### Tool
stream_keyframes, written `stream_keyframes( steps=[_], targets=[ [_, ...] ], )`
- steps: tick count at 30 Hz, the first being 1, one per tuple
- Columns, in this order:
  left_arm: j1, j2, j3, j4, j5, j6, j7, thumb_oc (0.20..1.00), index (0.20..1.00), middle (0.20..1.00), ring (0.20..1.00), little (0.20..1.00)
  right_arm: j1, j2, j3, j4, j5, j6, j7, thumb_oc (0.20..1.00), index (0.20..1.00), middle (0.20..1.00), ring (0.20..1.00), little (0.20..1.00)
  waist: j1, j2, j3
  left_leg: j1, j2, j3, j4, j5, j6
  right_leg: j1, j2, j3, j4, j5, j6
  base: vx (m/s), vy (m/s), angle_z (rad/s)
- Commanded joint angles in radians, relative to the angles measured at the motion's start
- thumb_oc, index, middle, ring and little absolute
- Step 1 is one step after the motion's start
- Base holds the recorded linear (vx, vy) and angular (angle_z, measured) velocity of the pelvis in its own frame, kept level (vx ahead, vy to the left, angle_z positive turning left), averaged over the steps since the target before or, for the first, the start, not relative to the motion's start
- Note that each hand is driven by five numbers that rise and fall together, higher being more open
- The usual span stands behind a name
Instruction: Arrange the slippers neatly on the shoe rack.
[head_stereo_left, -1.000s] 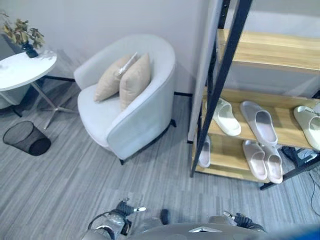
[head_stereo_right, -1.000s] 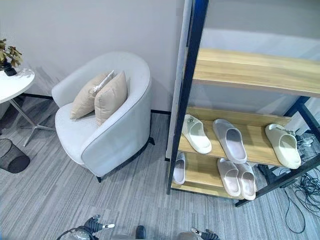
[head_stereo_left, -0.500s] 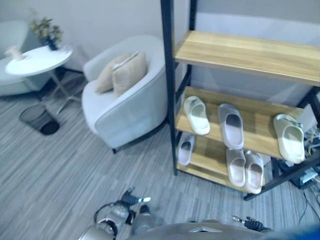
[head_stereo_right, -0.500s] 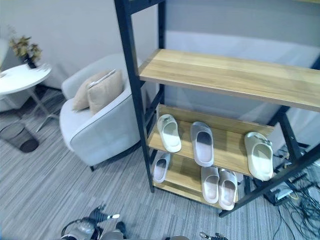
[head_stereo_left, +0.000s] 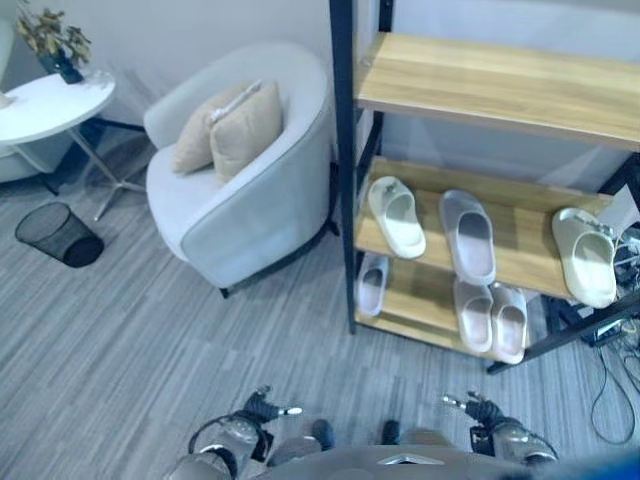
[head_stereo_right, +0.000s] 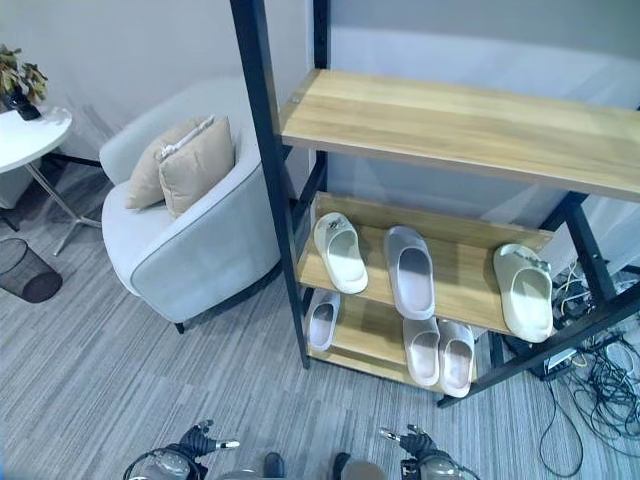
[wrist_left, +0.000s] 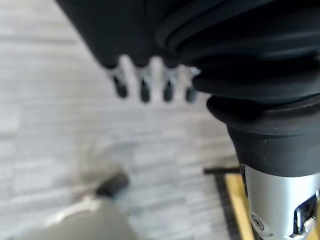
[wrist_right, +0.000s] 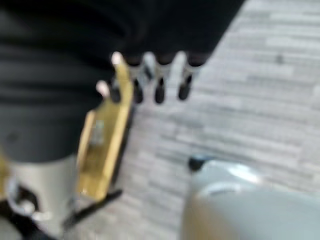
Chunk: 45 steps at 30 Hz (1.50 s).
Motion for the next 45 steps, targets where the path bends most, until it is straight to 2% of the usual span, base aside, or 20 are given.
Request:
stream_keyframes(
  steps=[1,4,6,9,16,17,18,19,20,21,24,25,27,28,29,32,35,45],
  targets=[
    [-0.021,0.028,0.020,-0.005,0.039,-0.023,0.003,1.000,1.000,1.000,1.000,1.000,-0.008,0.004,0.019,0.010,-0.038,-0.020,-0.005,1.000,1.000,1.000,1.000,1.000,0.019,-0.034,-0.039,-0.071,0.010,-0.033,0.129,-0.101,-0.053,0.098,-0.127,-0.014,-0.167,0.158,0.108,-0.03,-0.098,-0.10],
    [-0.020,0.029,0.022,-0.009,0.033,-0.025,0.005,1.000,1.000,1.000,1.000,1.000,-0.011,0.000,0.016,0.006,-0.038,-0.019,-0.003,1.000,1.000,1.000,1.000,1.000,0.017,-0.037,-0.041,-0.069,0.012,-0.039,0.151,-0.108,-0.060,0.090,-0.146,-0.002,-0.204,0.187,0.113,-0.02,-0.098,-0.08],
    [-0.011,0.028,0.025,-0.005,0.040,-0.031,0.006,1.000,1.000,1.000,1.000,1.000,-0.006,0.005,0.023,0.009,-0.049,-0.020,0.000,1.000,1.000,1.000,1.000,1.000,0.020,-0.058,-0.054,-0.060,0.016,-0.035,0.167,-0.119,-0.067,0.119,-0.135,0.024,-0.264,0.186,0.124,0.01,-0.173,0.13],
    [0.008,0.025,0.031,0.001,0.049,-0.031,-0.003,1.000,1.000,1.000,1.000,1.000,0.006,0.000,0.039,0.006,-0.069,-0.022,0.009,1.000,1.000,1.000,1.000,1.000,0.031,-0.068,-0.079,-0.039,0.037,-0.042,0.156,-0.106,-0.086,0.157,-0.110,0.008,-0.295,0.179,0.123,0.03,-0.172,0.27],
    [0.026,0.010,0.025,-0.003,0.048,-0.032,-0.005,1.000,1.000,1.000,1.000,1.000,0.008,0.002,0.054,-0.062,-0.036,-0.052,0.008,1.000,1.000,1.000,1.000,1.000,0.025,-0.066,-0.090,0.001,0.081,-0.070,0.088,-0.061,-0.120,0.199,-0.052,-0.016,-0.312,0.133,0.096,-0.01,-0.116,0.02],
    [0.046,0.022,0.055,-0.011,0.049,-0.032,-0.008,1.000,1.000,1.000,1.000,1.000,0.062,-0.140,0.062,-0.250,-0.128,-0.111,0.028,1.000,1.000,1.000,1.000,1.000,0.018,-0.066,-0.085,0.011,0.088,-0.066,0.079,-0.057,-0.121,0.203,-0.047,-0.015,-0.311,0.130,0.098,-0.02,-0.080,0.08],
    [0.053,0.027,0.054,-0.016,0.054,-0.034,-0.022,1.000,1.000,1.000,1.000,1.000,-0.020,-0.187,0.081,-0.370,-0.176,-0.123,-0.021,1.000,1.000,1.000,1.000,1.000,0.018,-0.068,-0.086,0.013,0.094,-0.064,0.068,-0.048,-0.125,0.201,-0.042,-0.013,-0.312,0.130,0.097,-0.04,-0.064,0.10],
    [0.065,0.031,0.059,-0.031,0.056,-0.039,-0.025,1.000,1.000,1.000,1.000,1.000,-0.032,-0.219,0.047,-0.514,-0.177,-0.117,-0.032,1.000,1.000,1.000,1.000,1.000,0.019,-0.067,-0.085,0.015,0.098,-0.064,0.058,-0.041,-0.127,0.197,-0.038,-0.012,-0.313,0.129,0.096,-0.06,-0.058,-0.05],
    [0.061,0.021,0.059,-0.054,0.048,-0.043,-0.024,1.000,1.000,1.000,1.000,1.000,0.133,-0.132,-0.006,-0.350,0.005,-0.079,0.071,1.000,1.000,1.000,1.000,1.000,0.000,-0.064,-0.081,0.021,0.102,-0.054,0.042,-0.031,-0.129,0.197,-0.033,-0.010,-0.315,0.130,0.097,-0.07,-0.039,-0.20],
    [0.065,0.014,0.066,-0.055,0.042,-0.044,-0.029,1.000,1.000,1.000,1.000,1.000,0.192,-0.104,0.035,-0.286,-0.036,-0.115,0.087,1.000,1.000,1.000,1.000,1.000,-0.010,-0.062,-0.082,0.026,0.104,-0.048,0.025,-0.021,-0.130,0.192,-0.029,-0.005,-0.318,0.132,0.097,-0.06,-0.027,-0.07],
    [0.071,0.015,0.055,-0.057,0.039,-0.050,-0.043,1.000,1.000,1.000,1.000,1.000,0.217,-0.090,0.055,-0.287,-0.019,-0.121,0.122,1.000,1.000,1.000,1.000,1.000,-0.019,-0.055,-0.080,0.031,0.105,-0.047,-0.009,-0.003,-0.132,0.189,-0.022,-0.003,-0.326,0.136,0.095,-0.04,-0.002,-0.11],
    [0.066,0.014,0.046,-0.051,0.039,-0.052,-0.045,1.000,1.000,1.000,1.000,1.000,0.180,-0.072,0.072,-0.293,-0.012,-0.131,0.100,1.000,1.000,1.000,1.000,1.000,-0.016,-0.053,-0.082,0.036,0.106,-0.050,-0.021,0.001,-0.133,0.190,-0.021,-0.005,-0.330,0.136,0.094,-0.02,0.014,-0.21],
    [0.068,0.017,0.053,-0.059,0.030,-0.052,-0.041,1.000,1.000,1.000,1.000,1.000,0.211,-0.063,0.081,-0.285,0.008,-0.110,0.138,1.000,1.000,1.000,1.000,1.000,-0.019,-0.048,-0.084,0.045,0.104,-0.048,-0.052,0.013,-0.133,0.191,-0.020,-0.006,-0.339,0.140,0.095,-0.02,0.019,-0.10],
    [0.068,0.017,0.053,-0.059,0.030,-0.052,-0.041,1.000,1.000,1.000,1.000,1.000,0.211,-0.063,0.081,-0.285,0.008,-0.110,0.138,1.000,1.000,1.000,1.000,1.000,-0.019,-0.048,-0.083,0.047,0.104,-0.048,-0.053,0.014,-0.133,0.191,-0.020,-0.006,-0.339,0.140,0.095,-0.01,0.032,-0.07],
    [0.054,0.009,0.034,-0.054,0.032,-0.054,-0.052,1.000,1.000,1.000,1.000,1.000,0.176,-0.052,0.098,-0.191,-0.027,-0.111,0.124,1.000,1.000,1.000,1.000,1.000,-0.015,-0.042,-0.089,0.052,0.101,-0.049,-0.071,0.020,-0.133,0.195,-0.020,-0.013,-0.353,0.145,0.096,0.00,0.035,-0.04],
    [0.044,0.005,0.028,-0.048,0.034,-0.053,-0.050,1.000,1.000,1.000,1.000,1.000,0.128,-0.033,0.134,-0.162,-0.055,-0.101,0.126,1.000,1.000,1.000,1.000,1.000,-0.004,-0.037,-0.096,0.059,0.095,-0.053,-0.093,0.025,-0.134,0.210,-0.020,-0.026,-0.382,0.153,0.097,0.00,0.043,0.07],
    [0.051,0.008,0.032,-0.045,0.039,-0.055,-0.048,1.000,1.000,1.000,1.000,1.000,0.138,-0.055,0.184,-0.325,-0.059,-0.119,0.146,1.000,1.000,1.000,1.000,1.000,0.002,-0.040,-0.104,0.050,0.090,-0.047,-0.095,0.022,-0.138,0.228,-0.024,-0.050,-0.425,0.171,0.103,-0.02,0.047,0.23],
    [0.059,0.005,0.024,-0.040,0.054,-0.062,-0.049,1.000,1.000,1.000,1.000,1.000,0.111,-0.105,0.304,-0.539,-0.060,-0.142,0.206,1.000,1.000,1.000,1.000,1.000,0.014,-0.045,-0.109,0.039,0.082,-0.046,-0.095,0.020,-0.147,0.235,-0.032,-0.069,-0.432,0.169,0.110,-0.01,0.030,0.07]
  ],
)
